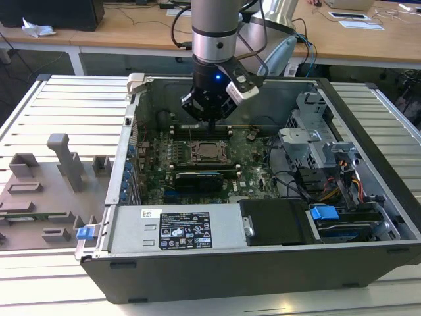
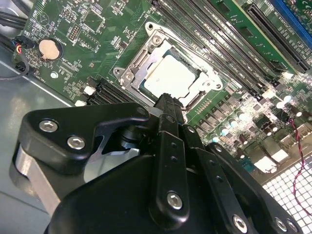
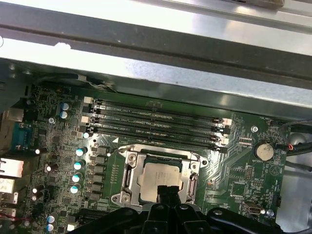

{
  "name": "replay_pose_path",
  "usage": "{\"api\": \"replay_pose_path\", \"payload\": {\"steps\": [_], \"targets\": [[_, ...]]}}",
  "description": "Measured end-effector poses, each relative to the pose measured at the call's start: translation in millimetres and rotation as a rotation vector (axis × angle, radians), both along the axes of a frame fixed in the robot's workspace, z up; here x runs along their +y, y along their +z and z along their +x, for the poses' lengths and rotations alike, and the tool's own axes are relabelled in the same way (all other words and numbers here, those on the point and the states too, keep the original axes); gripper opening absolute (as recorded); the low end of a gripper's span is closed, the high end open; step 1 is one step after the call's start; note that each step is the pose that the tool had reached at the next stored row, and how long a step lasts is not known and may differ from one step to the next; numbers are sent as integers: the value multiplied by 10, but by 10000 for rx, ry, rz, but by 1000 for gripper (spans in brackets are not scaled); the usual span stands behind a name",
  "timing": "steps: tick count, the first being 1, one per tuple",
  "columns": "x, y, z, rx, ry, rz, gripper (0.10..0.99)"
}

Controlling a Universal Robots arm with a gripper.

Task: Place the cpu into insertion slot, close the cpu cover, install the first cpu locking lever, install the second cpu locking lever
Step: 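Install the first cpu locking lever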

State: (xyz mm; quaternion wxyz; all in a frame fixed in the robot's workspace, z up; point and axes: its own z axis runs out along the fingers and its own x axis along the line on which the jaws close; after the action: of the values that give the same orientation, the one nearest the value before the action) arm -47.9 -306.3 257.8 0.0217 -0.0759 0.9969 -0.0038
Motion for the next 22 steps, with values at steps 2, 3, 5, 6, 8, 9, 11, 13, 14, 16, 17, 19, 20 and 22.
{"api": "replay_pose_path", "payload": {"steps": [2, 3, 5, 6, 8, 9, 11, 13, 14, 16, 17, 19, 20, 22], "targets": [[0, 0, -49, 0, 0, -1, 106], [0, 0, -103, -3, -3, -1, 106], [0, 0, -160, -7, -1, -1, 106], [0, 0, -187, -11, -2, -1, 106], [0, 7, -206, -22, -1, -3, 106], [0, 19, -206, -25, -1, -1, 106], [1, 78, -206, -26, -1, -1, 106], [2, 144, -206, -25, -1, -2, 106], [3, 191, -206, -25, -2, -1, 106], [3, 228, -206, -25, -2, 0, 106], [3, 234, -206, -26, -2, 0, 106], [3, 234, -206, -27, -2, 1, 106], [3, 236, -206, -25, -2, -1, 106], [3, 236, -206, -26, -2, 0, 106]]}}
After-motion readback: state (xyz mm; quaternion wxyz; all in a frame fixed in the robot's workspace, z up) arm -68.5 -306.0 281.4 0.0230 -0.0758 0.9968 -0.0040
